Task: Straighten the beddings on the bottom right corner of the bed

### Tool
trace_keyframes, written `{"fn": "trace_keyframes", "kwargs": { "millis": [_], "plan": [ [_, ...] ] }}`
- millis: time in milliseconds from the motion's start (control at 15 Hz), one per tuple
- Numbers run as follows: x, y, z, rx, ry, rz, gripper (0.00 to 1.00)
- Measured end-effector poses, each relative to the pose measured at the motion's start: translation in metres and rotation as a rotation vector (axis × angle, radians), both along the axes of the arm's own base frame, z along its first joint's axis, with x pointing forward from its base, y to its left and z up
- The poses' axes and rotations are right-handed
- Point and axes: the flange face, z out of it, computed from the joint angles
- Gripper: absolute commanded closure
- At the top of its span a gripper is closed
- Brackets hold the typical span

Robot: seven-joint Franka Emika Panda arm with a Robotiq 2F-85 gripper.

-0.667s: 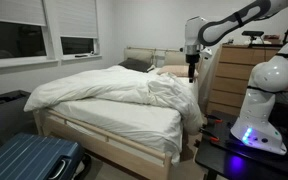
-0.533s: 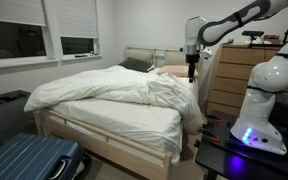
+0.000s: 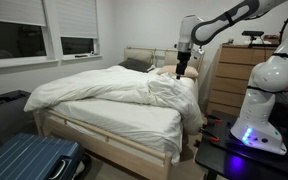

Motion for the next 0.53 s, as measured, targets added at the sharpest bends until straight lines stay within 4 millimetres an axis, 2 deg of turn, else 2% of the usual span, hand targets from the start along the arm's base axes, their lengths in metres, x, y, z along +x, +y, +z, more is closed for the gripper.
{"fn": "trace_keyframes", "kwargs": {
  "millis": [267,533],
  "plan": [
    [0.052,-0.012,0.0,0.031,-0.169,-0.112,0.0],
    [0.099,-0.046,-0.006,0.024,-0.289,-0.228,0.0]
  ]
}}
